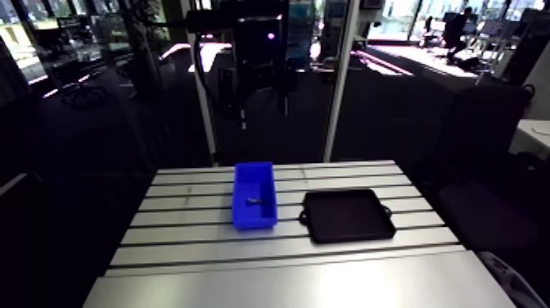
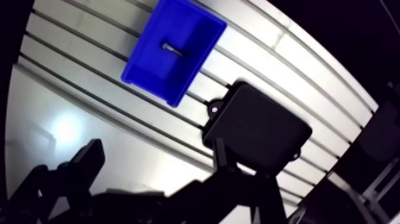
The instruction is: Pick up the M10 bolt from the tray and put it into the blue bin.
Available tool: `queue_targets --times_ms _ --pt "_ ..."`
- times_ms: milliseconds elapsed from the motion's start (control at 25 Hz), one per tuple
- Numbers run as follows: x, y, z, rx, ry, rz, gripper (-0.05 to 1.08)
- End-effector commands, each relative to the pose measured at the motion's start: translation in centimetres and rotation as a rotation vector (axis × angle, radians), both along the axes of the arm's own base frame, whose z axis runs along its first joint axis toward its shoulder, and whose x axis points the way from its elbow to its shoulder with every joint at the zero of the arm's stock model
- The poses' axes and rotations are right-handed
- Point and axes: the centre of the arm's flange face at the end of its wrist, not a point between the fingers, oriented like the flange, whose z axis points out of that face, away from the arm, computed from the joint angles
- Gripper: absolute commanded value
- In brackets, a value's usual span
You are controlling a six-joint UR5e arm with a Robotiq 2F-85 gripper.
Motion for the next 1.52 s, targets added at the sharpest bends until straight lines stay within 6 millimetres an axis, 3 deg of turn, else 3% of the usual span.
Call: queue_targets --times_ms 40,200,600,1040,1520 --pt "2.2 0.5 2.8 0.018 0.02 -0.391 0.01" --pt "4.0 0.5 5.6 0.021 0.049 -0.474 0.01" --pt "4.3 2.9 6.9 0.024 0.015 -0.545 0.02" --pt "4.7 3.3 14.2 0.015 0.077 -0.555 0.03" --pt "5.0 3.1 13.3 0.012 0.058 -0.551 0.02"
